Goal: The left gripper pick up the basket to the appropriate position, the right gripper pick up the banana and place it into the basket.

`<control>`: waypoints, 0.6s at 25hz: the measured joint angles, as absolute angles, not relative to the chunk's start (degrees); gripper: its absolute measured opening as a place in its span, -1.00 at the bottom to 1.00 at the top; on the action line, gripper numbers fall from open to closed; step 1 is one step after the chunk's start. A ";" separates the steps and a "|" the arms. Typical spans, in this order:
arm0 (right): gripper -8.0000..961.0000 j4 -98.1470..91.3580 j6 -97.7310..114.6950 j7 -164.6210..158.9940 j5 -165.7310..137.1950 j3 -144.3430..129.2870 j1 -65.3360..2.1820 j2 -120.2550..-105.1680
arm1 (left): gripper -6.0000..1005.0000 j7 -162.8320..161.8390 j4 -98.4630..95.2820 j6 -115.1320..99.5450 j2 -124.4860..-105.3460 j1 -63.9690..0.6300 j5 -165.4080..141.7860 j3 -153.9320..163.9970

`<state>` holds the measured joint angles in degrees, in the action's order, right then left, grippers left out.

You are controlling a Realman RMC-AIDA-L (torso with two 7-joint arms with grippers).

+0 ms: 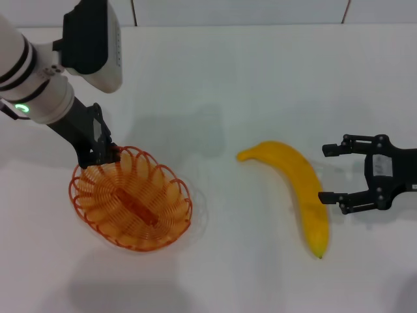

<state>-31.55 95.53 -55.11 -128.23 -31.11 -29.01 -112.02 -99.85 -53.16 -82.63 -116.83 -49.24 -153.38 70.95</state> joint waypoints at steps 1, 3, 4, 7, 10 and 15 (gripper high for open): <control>0.77 -31.55 95.53 -55.11 -128.23 -31.11 -29.00 -111.97 | -0.74 -99.92 -53.75 -83.18 -116.78 -49.01 -153.20 70.90; 0.77 -31.55 95.54 -55.13 -128.23 -31.11 -28.98 -111.91 | -0.77 -100.03 -55.12 -84.84 -116.75 -48.46 -152.84 70.36; 0.77 -31.56 95.56 -55.17 -128.23 -31.11 -28.95 -111.87 | -0.78 -100.05 -56.15 -86.16 -116.73 -48.08 -152.67 69.51; 0.77 -31.55 95.61 -55.23 -128.23 -31.11 -28.92 -111.82 | -0.80 -99.82 -59.66 -90.93 -116.71 -46.55 -152.02 65.69; 0.77 -31.55 95.63 -55.24 -128.23 -31.11 -28.91 -111.80 | -0.83 -100.05 -63.37 -95.40 -116.72 -44.38 -150.34 61.47; 0.76 -31.55 95.60 -55.26 -128.09 -31.11 -28.62 -111.79 | -0.84 -105.52 -66.28 -97.50 -116.97 -41.90 -147.55 58.09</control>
<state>-31.55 95.60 -55.26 -128.09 -31.11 -28.62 -111.79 -105.52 -66.28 -97.50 -116.97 -41.90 -147.55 58.09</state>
